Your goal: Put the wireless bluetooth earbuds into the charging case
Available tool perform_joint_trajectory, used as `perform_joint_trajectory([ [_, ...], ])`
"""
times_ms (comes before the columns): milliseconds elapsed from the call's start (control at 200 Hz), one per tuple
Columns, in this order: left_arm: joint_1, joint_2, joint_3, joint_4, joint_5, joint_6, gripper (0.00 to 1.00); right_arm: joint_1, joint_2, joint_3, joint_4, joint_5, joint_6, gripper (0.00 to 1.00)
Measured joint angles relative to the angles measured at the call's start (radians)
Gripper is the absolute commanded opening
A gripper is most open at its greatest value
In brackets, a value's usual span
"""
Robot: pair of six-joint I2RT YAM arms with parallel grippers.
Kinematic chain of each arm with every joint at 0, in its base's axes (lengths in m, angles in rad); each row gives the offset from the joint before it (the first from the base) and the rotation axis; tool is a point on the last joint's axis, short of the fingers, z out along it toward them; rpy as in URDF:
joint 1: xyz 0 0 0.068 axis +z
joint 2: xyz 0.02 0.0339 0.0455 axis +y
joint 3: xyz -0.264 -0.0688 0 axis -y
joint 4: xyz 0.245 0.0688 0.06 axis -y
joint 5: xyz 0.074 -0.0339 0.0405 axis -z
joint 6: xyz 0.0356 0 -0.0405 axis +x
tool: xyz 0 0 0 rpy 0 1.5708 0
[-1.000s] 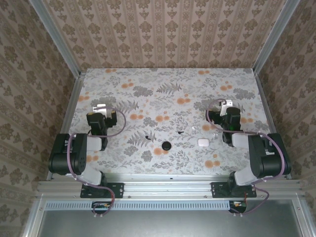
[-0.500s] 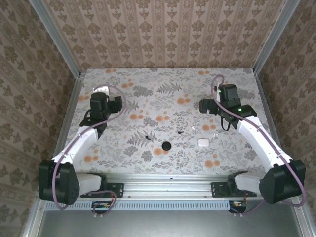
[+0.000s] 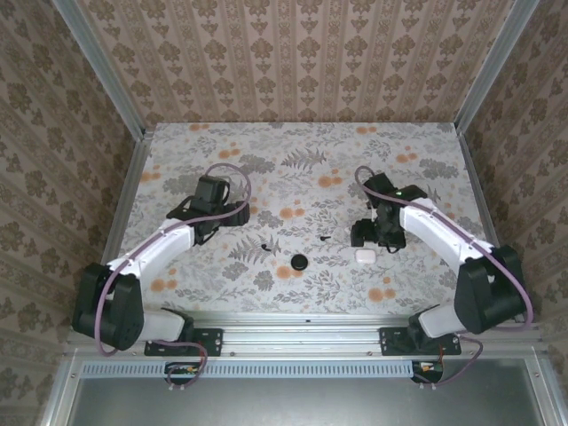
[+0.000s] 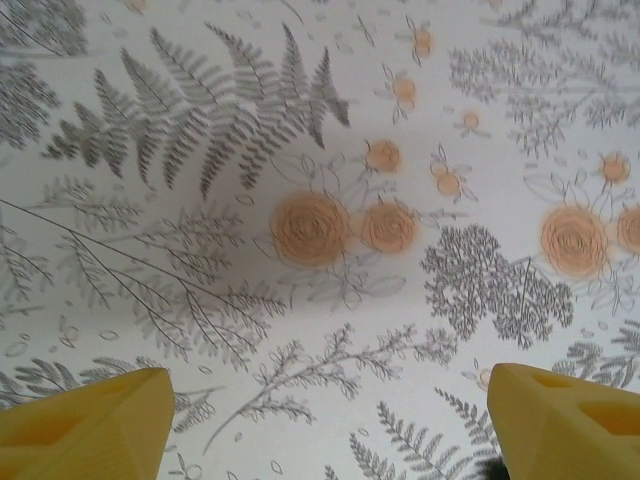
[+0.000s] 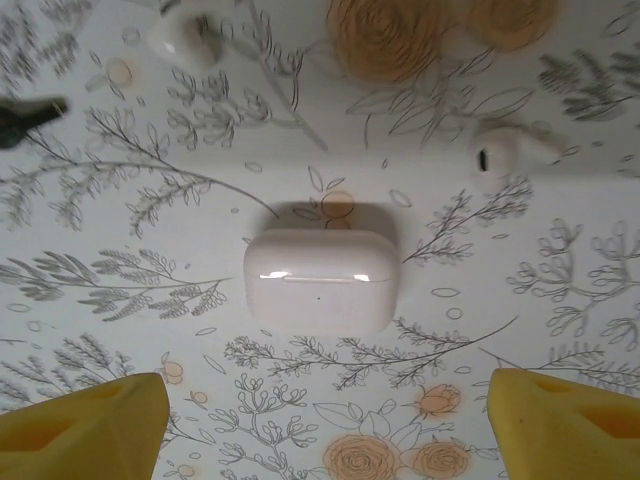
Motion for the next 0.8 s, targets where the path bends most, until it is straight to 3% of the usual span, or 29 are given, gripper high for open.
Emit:
perform_joint_trajectory([
  [275,-0.051,0.028,0.041,-0.046,0.020,0.000,0.83,0.021,0.143,0.018,0.002,0.009,-0.042,0.85],
  [700,-0.051,0.040,0.040,-0.064,0.029,0.000,0.83,0.050,0.299,0.064,0.003,0.043,-0.090,0.86],
  [800,-0.051,0.040,0.040,-0.067,0.029,0.000,0.83,0.050,0.323,0.069,0.010,0.047,-0.101,0.79],
])
